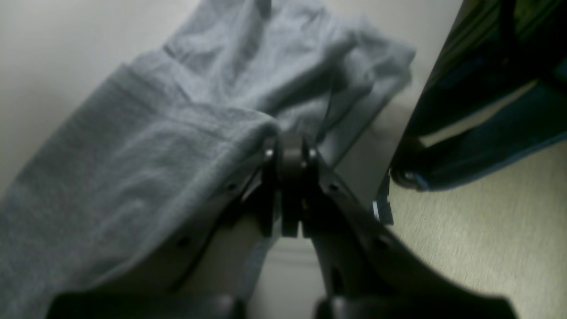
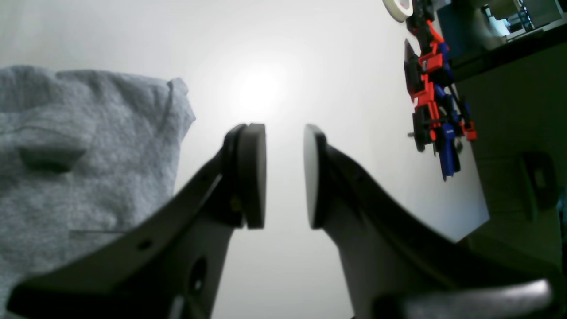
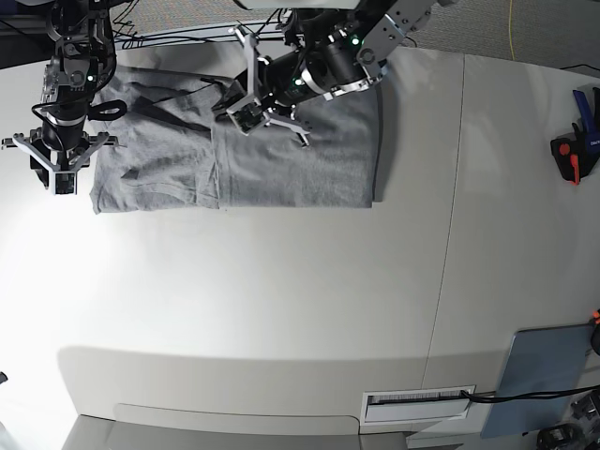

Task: Fold the T-shirt properly
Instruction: 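Fold the hem end of the strip toward the right gripper with left gripper, then reach the right gripper to the collar end of the folded strip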

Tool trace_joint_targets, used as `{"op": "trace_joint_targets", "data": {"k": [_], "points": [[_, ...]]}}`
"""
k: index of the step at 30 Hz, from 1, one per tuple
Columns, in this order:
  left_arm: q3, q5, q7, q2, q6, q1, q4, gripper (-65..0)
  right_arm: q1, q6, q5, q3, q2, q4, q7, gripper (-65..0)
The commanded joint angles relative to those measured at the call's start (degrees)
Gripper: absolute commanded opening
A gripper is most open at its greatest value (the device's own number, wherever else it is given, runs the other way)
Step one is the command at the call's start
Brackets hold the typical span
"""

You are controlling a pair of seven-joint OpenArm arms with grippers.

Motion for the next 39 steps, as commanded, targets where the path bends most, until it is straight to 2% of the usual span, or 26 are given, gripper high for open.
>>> {"op": "trace_joint_targets", "data": {"k": [1,8,10,12,14,16,20,24,27,29,31,34,39], "points": [[0.00,-0.66,-0.52,0.96,-0.09,-0.24,0.94,-65.0,0.26,-0.63,-0.74,0.55,0.81,0.79,0.83,-49.7],[0.00,-0.63,1.77,0.87,-0.72,-0.22,0.94,-64.1,0.26,-0.63,-0.74,0.55,0.81,0.79,0.63,-49.7],[0.00,-0.66,2.47,0.90,-3.67,-0.22,0.94,-53.0,0.26,-0.55,-0.74,0.55,0.81,0.79,0.22,-49.7],[0.00,-1.49,2.58,0.90,-6.12,-0.20,0.94,-39.1,0.26,1.31,-0.74,0.55,0.81,0.79,-0.15,-49.7],[0.00,-3.28,2.56,0.90,-6.12,-0.22,0.94,-26.4,0.26,4.20,-0.74,0.55,0.81,0.79,-0.66,-49.7],[0.00,-3.85,2.38,0.90,-6.12,-0.26,0.94,-21.1,0.26,6.36,-0.72,0.55,0.81,0.79,-0.87,-49.2],[-0.07,-1.22,2.14,0.87,-6.08,-0.46,0.94,-21.0,0.28,8.02,-0.74,0.55,0.81,0.79,-1.31,-47.5],[-1.92,2.19,2.10,0.90,-5.81,-1.29,0.94,-21.0,0.26,10.19,-0.74,0.55,0.83,0.79,-2.89,-36.5],[-6.08,2.16,1.95,0.90,-5.66,-1.38,0.94,-21.0,0.26,10.95,-0.72,0.55,0.83,0.79,-3.69,-35.7],[-9.88,2.14,1.95,0.90,-5.66,-1.36,0.94,-21.0,0.39,10.23,0.68,0.63,0.85,0.81,-6.73,-35.8],[-14.60,1.31,1.97,0.70,-5.66,-1.20,0.94,-21.0,0.42,10.80,7.26,2.21,0.98,0.76,-9.90,-35.8],[-22.10,-2.97,2.19,-0.13,-6.40,-0.87,0.94,-21.0,0.48,11.74,18.25,8.09,0.96,0.57,-8.61,-35.8],[-31.30,-9.46,2.60,-0.70,-10.93,0.44,0.94,-21.1,1.31,19.06,31.47,19.47,0.96,-4.15,-8.46,-35.8]]}}
